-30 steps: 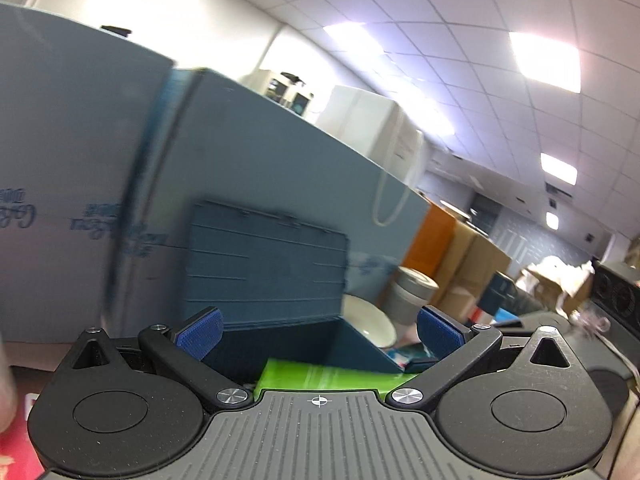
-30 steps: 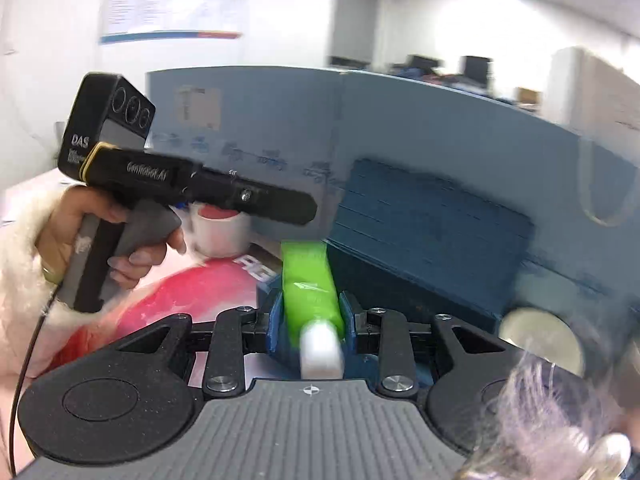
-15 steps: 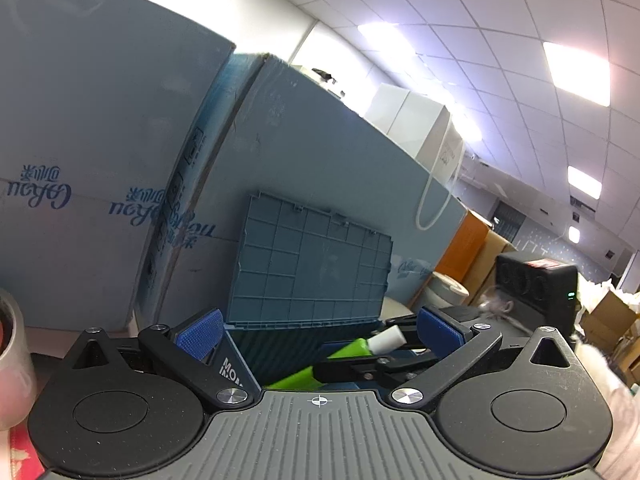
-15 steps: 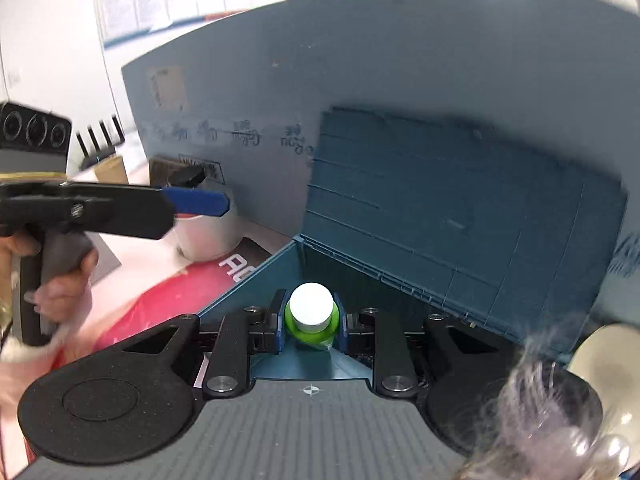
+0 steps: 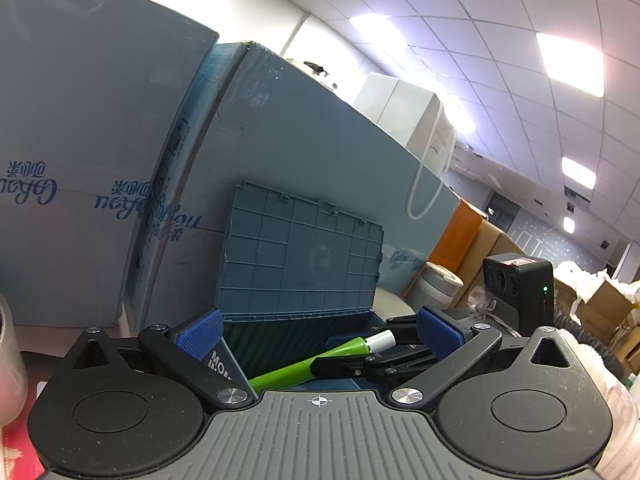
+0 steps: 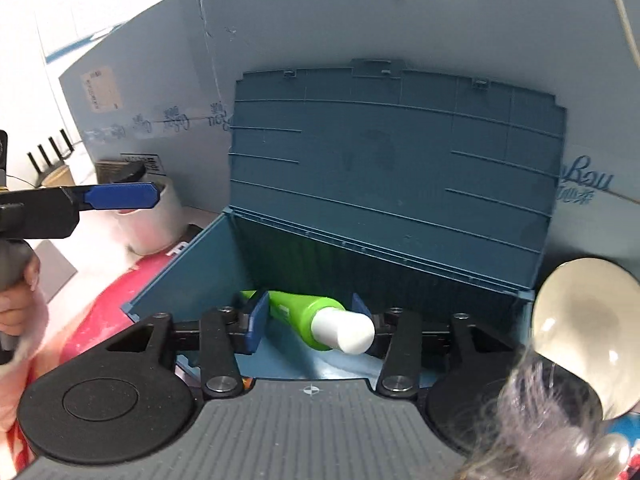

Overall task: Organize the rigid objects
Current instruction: 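Withdraw the open right tool from the box back toward the mat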

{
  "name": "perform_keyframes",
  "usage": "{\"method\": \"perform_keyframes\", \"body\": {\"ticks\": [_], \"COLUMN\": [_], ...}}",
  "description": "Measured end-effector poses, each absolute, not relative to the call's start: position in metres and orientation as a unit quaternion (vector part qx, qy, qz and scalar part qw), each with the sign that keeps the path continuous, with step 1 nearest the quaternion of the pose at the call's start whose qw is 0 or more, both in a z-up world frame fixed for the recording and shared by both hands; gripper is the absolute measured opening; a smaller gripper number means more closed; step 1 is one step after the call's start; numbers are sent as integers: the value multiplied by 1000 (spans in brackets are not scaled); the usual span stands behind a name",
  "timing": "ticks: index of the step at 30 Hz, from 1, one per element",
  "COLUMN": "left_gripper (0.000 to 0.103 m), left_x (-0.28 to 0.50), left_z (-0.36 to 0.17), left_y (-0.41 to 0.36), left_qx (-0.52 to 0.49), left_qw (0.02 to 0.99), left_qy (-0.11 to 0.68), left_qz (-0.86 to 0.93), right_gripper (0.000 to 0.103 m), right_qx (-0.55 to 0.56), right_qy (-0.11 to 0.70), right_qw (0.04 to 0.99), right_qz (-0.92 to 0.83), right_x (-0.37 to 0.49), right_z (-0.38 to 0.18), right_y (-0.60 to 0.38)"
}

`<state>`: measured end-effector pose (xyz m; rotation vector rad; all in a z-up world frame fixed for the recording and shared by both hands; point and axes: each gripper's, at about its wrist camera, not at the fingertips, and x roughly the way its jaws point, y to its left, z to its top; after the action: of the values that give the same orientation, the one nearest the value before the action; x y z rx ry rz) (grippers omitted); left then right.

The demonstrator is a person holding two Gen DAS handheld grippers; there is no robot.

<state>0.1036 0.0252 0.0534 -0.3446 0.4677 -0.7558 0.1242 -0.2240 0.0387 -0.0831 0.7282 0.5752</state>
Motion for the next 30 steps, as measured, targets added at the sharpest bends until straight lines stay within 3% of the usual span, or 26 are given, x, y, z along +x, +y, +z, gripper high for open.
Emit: {"method": "perform_keyframes", "body": {"ticks": [2, 3, 4, 8, 10, 22, 30], "left_gripper": [103, 103, 103, 103, 103, 103, 103], "left_x": [104, 103, 103, 102, 100, 81, 41], "left_z": [54, 54, 54, 55, 55, 61, 69], "left_y": [25, 25, 24, 22, 21, 1, -30], "left_qx": [-166, -166, -165, -163, -162, -130, -55], "left_qw": [888, 888, 888, 886, 886, 882, 871], "left_qy": [224, 224, 224, 222, 221, 198, 139], "left_qz": [-366, -366, -367, -372, -375, -408, -468], "right_gripper": [58, 74, 78, 80, 91, 100, 103], "right_qx": [-53, -52, -49, -38, -19, 91, 147], "right_qy": [341, 338, 335, 295, 263, 121, 35], "right_qw": [903, 908, 914, 938, 951, 986, 987], "right_qz": [257, 244, 225, 178, 160, 65, -53], "right_x": [119, 118, 116, 96, 77, -54, -138], "right_z": [42, 44, 46, 60, 67, 77, 59], "right_y": [-224, -227, -229, -235, -240, -274, -315]}}
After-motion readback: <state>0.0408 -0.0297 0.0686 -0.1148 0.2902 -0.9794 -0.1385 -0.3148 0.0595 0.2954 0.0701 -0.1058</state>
